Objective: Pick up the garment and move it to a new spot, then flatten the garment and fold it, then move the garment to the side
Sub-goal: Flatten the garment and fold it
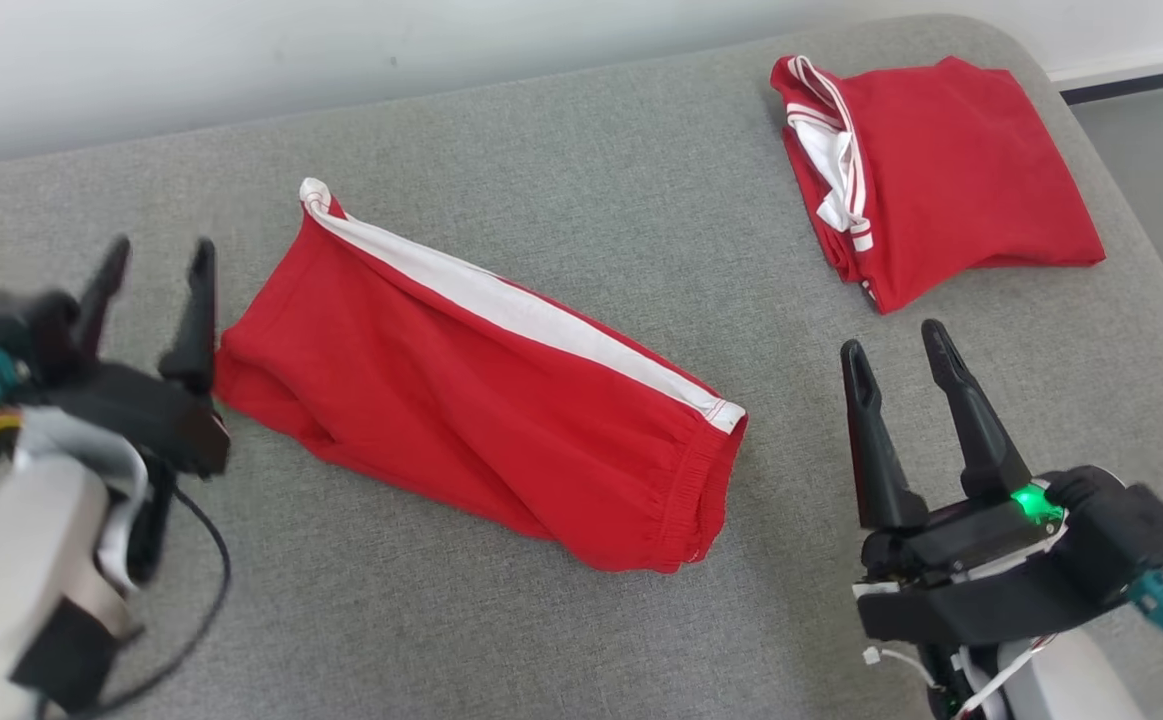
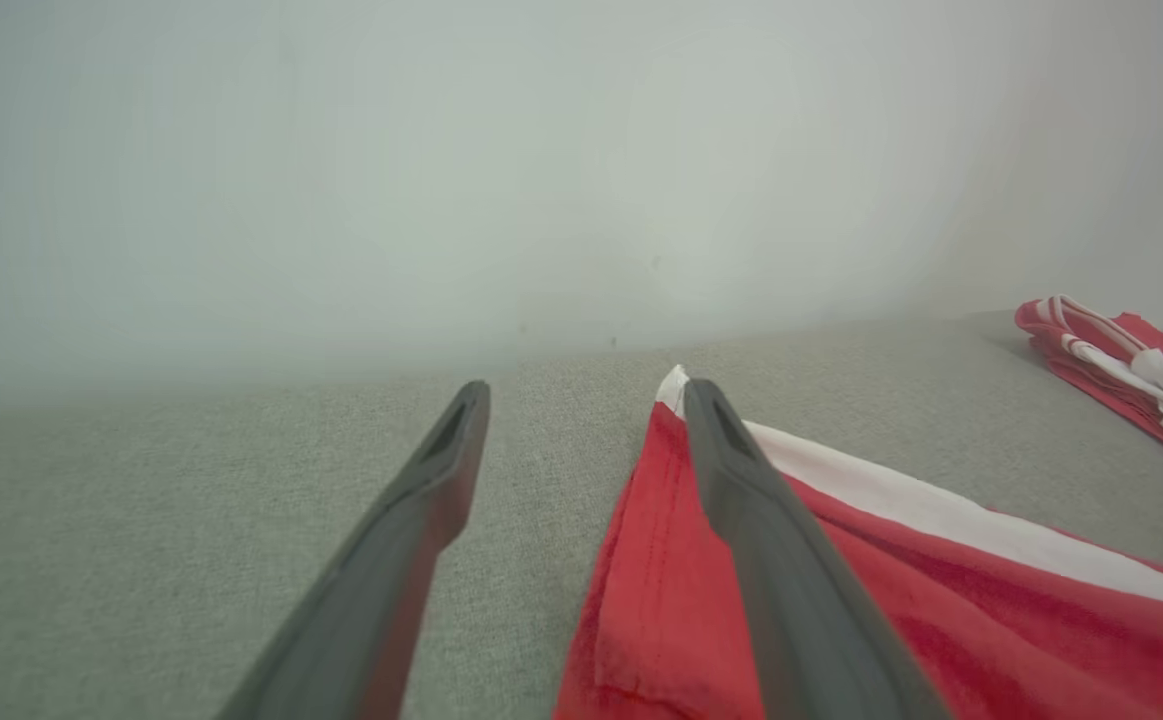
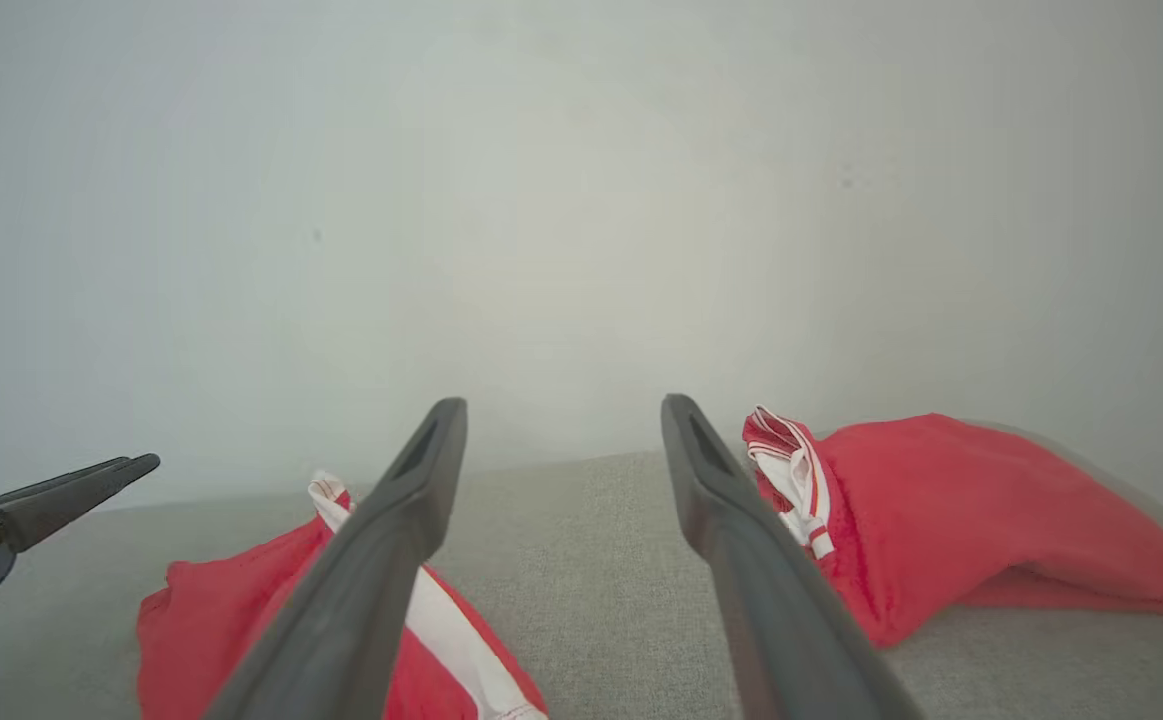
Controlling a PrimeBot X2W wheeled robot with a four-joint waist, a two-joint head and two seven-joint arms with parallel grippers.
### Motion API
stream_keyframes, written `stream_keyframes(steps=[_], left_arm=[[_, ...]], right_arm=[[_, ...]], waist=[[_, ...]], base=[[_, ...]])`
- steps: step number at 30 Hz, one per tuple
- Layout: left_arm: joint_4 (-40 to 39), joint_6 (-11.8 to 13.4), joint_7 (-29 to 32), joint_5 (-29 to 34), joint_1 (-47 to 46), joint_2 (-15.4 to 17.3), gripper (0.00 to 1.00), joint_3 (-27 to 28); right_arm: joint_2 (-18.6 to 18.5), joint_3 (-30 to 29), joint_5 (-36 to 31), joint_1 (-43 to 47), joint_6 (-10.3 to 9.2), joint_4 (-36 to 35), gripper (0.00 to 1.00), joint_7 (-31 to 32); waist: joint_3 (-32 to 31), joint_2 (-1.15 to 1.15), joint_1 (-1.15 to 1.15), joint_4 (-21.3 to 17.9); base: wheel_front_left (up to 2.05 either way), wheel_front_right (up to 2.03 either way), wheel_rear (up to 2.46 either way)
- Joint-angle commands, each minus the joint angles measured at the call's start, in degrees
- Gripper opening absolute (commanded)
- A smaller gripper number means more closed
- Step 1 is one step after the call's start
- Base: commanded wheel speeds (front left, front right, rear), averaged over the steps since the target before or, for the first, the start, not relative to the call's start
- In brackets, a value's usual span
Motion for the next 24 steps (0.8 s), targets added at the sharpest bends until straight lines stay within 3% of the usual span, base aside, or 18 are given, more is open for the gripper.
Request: stream_keyframes(steps=[1, 8, 24], left_arm=[[-0.76, 0.48, -0.3, 0.76, 2.06, -0.84, 1.0, 0.75], [1.53, 0.09, -0.27, 3.28, 6.25, -3.17, 1.0, 0.71], [16.0, -3.64, 6.31, 3.33, 0.48, -4.43, 1.0, -3.62]], right_arm=[[1.24, -0.57, -2.51, 0.91, -0.14, -0.58, 1.0, -0.22], [6.09, -2.7, -9.63, 3.99, -0.14, -1.23, 1.0, -0.14], [7.61, -2.75, -10.25, 4.3, -0.14, 0.8, 1.0, -0.13]], waist=[[-0.04, 0.0, 0.01, 0.08], [-0.26, 0.0, 0.01, 0.06], [0.2, 0.0, 0.01, -2.67]], base=[[0.0, 0.0, 0.0], [0.0, 0.0, 0.0], [0.0, 0.0, 0.0]])
